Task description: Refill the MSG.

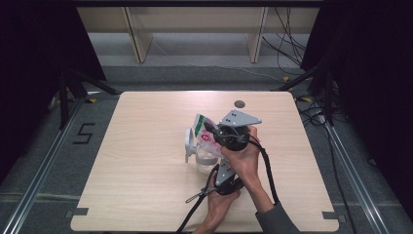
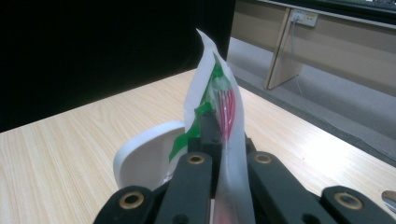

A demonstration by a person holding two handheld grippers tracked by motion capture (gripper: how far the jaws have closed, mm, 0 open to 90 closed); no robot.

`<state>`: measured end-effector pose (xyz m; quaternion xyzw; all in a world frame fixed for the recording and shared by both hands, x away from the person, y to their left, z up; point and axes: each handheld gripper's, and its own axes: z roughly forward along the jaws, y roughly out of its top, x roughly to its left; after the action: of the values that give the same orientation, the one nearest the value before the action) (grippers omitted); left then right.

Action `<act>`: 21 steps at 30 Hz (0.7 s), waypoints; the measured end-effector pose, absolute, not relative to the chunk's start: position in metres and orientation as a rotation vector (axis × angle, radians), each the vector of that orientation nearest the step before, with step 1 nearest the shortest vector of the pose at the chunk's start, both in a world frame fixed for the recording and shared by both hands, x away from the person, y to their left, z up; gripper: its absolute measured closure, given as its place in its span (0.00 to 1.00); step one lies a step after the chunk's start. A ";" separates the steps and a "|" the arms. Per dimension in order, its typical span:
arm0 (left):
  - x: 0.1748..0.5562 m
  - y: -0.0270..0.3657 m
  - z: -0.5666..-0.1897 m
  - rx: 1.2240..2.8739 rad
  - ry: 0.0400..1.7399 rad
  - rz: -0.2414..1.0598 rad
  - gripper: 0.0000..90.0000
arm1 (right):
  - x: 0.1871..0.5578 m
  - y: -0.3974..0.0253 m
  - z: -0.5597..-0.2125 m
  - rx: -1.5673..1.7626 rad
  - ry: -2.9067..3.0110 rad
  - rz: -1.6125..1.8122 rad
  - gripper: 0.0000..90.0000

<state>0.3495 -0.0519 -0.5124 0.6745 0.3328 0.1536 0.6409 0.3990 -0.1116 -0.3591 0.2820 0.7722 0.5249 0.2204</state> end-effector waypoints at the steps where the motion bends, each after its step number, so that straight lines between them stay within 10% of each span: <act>1: 0.350 -0.052 -0.512 1.538 0.759 0.348 0.85 | 0.399 -0.111 -0.359 0.775 2.131 1.449 1.00; 21: 0.350 -0.053 -0.513 1.530 0.760 0.334 0.85 | 0.400 -0.112 -0.360 0.774 2.135 1.455 1.00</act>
<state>0.3504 -0.0529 -0.5127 0.6722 0.3337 0.1465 0.6445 0.3995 -0.1116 -0.3604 0.2798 0.7722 0.5262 0.2206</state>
